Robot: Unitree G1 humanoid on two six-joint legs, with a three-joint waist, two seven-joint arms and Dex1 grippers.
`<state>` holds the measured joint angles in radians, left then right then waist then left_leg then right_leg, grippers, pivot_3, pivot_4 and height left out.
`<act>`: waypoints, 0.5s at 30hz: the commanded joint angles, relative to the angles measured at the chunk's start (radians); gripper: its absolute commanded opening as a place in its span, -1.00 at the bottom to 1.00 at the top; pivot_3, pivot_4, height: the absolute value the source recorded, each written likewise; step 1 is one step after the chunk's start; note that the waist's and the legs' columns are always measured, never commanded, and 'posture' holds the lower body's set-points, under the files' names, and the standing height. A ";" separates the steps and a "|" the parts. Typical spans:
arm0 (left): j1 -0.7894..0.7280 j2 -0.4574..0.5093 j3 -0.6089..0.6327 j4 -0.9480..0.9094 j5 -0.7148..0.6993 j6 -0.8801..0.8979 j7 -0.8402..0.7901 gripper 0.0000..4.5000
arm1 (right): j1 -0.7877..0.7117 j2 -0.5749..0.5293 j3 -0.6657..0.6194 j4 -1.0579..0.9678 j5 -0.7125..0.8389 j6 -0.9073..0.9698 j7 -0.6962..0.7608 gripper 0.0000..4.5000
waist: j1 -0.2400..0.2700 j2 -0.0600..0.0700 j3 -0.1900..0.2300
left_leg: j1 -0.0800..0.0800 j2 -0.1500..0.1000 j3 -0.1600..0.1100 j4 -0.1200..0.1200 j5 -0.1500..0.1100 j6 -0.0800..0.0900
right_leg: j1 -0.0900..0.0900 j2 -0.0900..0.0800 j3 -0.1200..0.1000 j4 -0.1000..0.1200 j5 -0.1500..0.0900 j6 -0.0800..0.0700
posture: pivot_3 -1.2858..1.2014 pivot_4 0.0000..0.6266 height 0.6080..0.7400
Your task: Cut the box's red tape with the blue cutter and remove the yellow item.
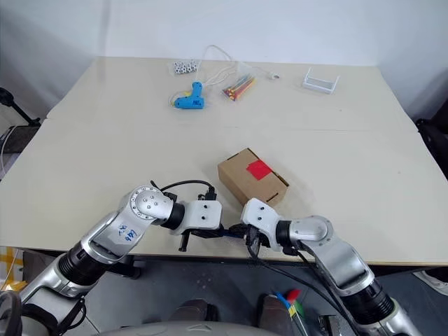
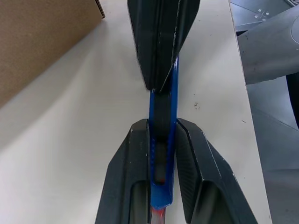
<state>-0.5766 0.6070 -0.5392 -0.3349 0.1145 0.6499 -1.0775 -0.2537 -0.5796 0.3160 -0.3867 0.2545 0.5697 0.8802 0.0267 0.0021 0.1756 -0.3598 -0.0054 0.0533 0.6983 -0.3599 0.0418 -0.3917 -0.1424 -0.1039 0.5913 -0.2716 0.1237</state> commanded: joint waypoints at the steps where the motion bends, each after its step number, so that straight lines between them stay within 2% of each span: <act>1: 0.050 0.005 0.003 0.023 -0.018 -0.022 0.007 -0.82 | 0.068 -0.011 -0.113 -0.110 0.158 0.039 0.038 -1.00 | 0.001 0.000 0.000 | 0.000 0.000 -0.001 0.000 0.000 0.000 | 0.000 0.000 0.000 0.000 0.000 0.000 | 0.03 -0.52 1.00; 3: 0.083 0.004 0.067 0.026 -0.064 -0.104 0.013 -0.82 | 0.124 0.014 -0.249 -0.198 0.337 0.094 0.026 -1.00 | -0.001 0.001 0.001 | -0.004 0.000 -0.002 0.000 0.000 0.000 | -0.002 0.000 -0.001 0.000 0.000 0.000 | 0.03 -0.52 1.00; 4: 0.101 0.016 0.096 0.037 -0.071 -0.214 0.017 -0.82 | 0.152 0.000 -0.317 -0.242 0.445 0.158 0.012 -0.92 | -0.002 0.002 0.001 | -0.006 0.000 -0.003 0.000 -0.001 0.000 | -0.003 0.000 -0.002 0.001 0.000 0.000 | 0.03 -0.52 1.00; 6: 0.134 0.019 0.150 0.068 -0.088 -0.443 0.034 -0.82 | 0.201 -0.047 -0.425 -0.308 0.625 0.270 -0.031 -0.72 | -0.003 0.004 0.002 | -0.009 0.000 -0.005 0.000 -0.001 0.000 | -0.005 -0.001 -0.004 0.000 0.000 0.001 | 0.03 -0.52 1.00; 9: 0.174 0.037 0.220 0.111 -0.084 -0.652 0.077 -0.82 | 0.245 -0.073 -0.550 -0.348 0.842 0.353 -0.171 -0.28 | -0.002 0.004 0.003 | -0.010 0.000 -0.007 -0.001 -0.001 0.000 | -0.005 -0.001 -0.007 -0.001 0.000 0.001 | 0.03 -0.52 1.00; 10: 0.188 0.055 0.236 0.118 -0.084 -0.716 0.074 -0.82 | 0.265 -0.100 -0.593 -0.347 0.948 0.384 -0.251 -0.12 | -0.002 0.006 0.004 | -0.010 0.000 -0.007 -0.001 -0.001 -0.001 | -0.005 -0.001 -0.007 -0.002 0.000 0.001 | 0.03 -0.52 1.00; 12: 0.207 0.048 0.277 0.107 -0.116 -0.813 0.091 -0.82 | 0.296 -0.241 -0.638 -0.298 1.280 0.411 -0.536 0.19 | -0.003 0.012 0.008 | -0.010 0.000 -0.007 -0.001 -0.001 -0.001 | -0.005 -0.002 -0.007 -0.004 0.000 0.001 | 0.03 -0.52 1.00; 13: 0.206 0.040 0.295 0.105 -0.111 -0.844 0.115 -0.82 | 0.307 -0.335 -0.632 -0.277 1.456 0.386 -0.678 0.35 | -0.002 0.015 0.010 | -0.010 -0.001 -0.006 -0.001 -0.001 0.000 | -0.005 -0.004 -0.007 -0.004 0.000 0.001 | 0.03 -0.52 1.00; 15: 0.197 0.025 0.311 0.111 -0.098 -0.874 0.147 -0.82 | 0.307 -0.439 -0.600 -0.271 1.658 0.320 -0.840 0.65 | -0.001 0.013 0.011 | -0.011 -0.002 -0.005 -0.001 -0.001 0.002 | -0.004 -0.006 -0.008 -0.006 0.000 0.001 | 0.03 -0.52 1.00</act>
<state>-0.3722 0.6436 -0.2496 -0.1995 0.0260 -0.1772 -0.9651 0.0594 -0.9933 -0.2847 -0.6354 1.7063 0.9453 0.1795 0.0260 0.0152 0.1870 -0.3706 -0.0070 0.0483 0.6975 -0.3606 0.0437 -0.3958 -0.1479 -0.1125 0.5846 -0.2712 0.1244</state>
